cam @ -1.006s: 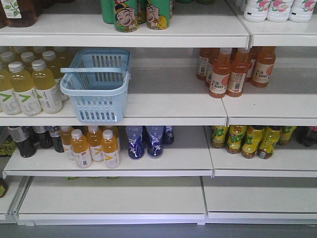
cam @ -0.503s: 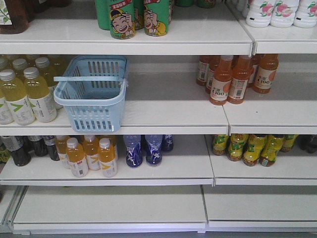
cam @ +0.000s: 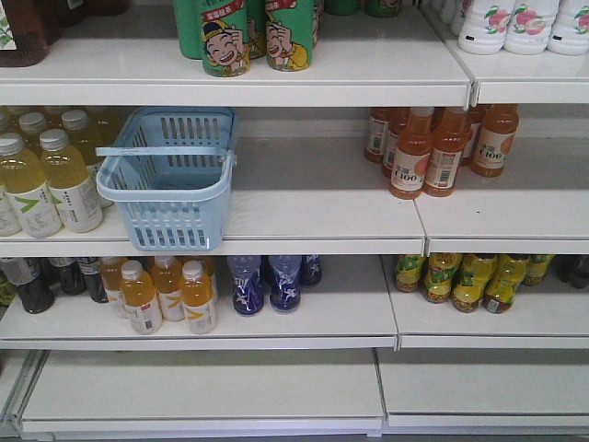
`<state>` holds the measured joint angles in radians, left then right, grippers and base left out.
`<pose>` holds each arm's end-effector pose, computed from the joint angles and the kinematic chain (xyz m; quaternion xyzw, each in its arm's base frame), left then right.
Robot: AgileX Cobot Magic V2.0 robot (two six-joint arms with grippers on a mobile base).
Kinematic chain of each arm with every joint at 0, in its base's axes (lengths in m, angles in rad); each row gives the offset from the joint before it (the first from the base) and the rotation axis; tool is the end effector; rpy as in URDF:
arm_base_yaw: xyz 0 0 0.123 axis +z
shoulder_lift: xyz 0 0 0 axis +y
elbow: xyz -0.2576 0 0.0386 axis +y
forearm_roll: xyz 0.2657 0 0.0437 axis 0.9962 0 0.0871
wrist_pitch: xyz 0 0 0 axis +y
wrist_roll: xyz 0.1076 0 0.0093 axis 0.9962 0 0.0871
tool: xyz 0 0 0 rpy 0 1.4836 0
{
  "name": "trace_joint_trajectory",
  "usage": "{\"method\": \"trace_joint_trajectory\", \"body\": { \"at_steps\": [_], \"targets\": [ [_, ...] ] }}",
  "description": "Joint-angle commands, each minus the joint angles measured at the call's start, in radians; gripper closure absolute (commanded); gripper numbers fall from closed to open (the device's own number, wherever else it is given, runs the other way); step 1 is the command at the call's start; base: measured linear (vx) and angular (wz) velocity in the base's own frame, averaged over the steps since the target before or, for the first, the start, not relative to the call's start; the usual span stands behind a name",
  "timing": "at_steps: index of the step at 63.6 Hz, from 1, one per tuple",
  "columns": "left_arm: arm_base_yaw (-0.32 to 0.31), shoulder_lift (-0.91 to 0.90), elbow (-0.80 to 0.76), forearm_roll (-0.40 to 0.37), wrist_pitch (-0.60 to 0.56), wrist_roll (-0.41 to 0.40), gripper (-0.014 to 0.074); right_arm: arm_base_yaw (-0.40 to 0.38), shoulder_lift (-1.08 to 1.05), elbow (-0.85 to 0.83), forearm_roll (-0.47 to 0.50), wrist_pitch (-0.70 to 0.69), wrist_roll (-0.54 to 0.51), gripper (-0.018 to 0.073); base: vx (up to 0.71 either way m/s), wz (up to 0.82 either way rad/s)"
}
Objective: Place coke in basket with both arms
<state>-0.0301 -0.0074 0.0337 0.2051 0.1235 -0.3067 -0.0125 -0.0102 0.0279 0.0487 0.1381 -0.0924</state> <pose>0.1167 -0.0008 0.1898 -0.0352 0.7272 -0.0365 0.6846 0.1162 -0.0007 0.1905 -0.0139 0.7308 -0.0169 0.6823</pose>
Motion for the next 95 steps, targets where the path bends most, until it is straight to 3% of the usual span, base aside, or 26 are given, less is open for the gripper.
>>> {"method": "trace_joint_trajectory", "body": {
  "at_steps": [1, 40, 45, 51, 58, 68, 82, 87, 95],
  "targets": [
    [0.000, -0.019, -0.001, -0.006, -0.067, -0.010, 0.0602, -0.006, -0.019, 0.011, -0.007, -0.074, -0.005, 0.0564, 0.00, 0.00],
    [0.000, -0.019, -0.001, -0.006, -0.067, -0.010, 0.0602, -0.006, -0.019, 0.011, -0.007, -0.074, -0.005, 0.0564, 0.00, 0.00],
    [0.000, -0.019, -0.001, -0.033, -0.074, -0.045, 0.0602, -0.006, -0.019, 0.011, -0.007, -0.074, -0.005, 0.0564, 0.00, 0.00],
    [-0.001, -0.019, -0.001, -0.216, -0.083, -0.204, 0.0602, -0.006, -0.019, 0.011, -0.007, -0.074, -0.005, 0.0564, 0.00, 0.00],
    [-0.001, -0.019, -0.001, -0.418, -0.089, -0.314, 0.0602, -0.006, -0.019, 0.011, -0.007, -0.074, -0.005, 0.0564, 0.00, 0.00],
    [-0.001, -0.019, -0.001, -0.573, -0.114, -0.316, 0.0602, -0.006, -0.019, 0.011, -0.007, -0.074, -0.005, 0.0564, 0.00, 0.00],
    [-0.001, -0.019, -0.001, -0.820, -0.300, -0.316, 0.0602, -0.006, -0.019, 0.011, -0.007, -0.074, -0.005, 0.0564, 0.00, 0.00],
    [-0.001, -0.019, -0.001, -0.866, -0.340, -0.316, 0.0602, -0.006, -0.019, 0.011, -0.007, -0.074, -0.005, 0.0564, 0.00, 0.00],
    [-0.003, -0.019, -0.006, -0.872, -0.361, -0.348, 0.0602, -0.006, -0.019, 0.011, -0.007, -0.074, -0.005, 0.0564, 0.00, 0.00]
  ]
}}
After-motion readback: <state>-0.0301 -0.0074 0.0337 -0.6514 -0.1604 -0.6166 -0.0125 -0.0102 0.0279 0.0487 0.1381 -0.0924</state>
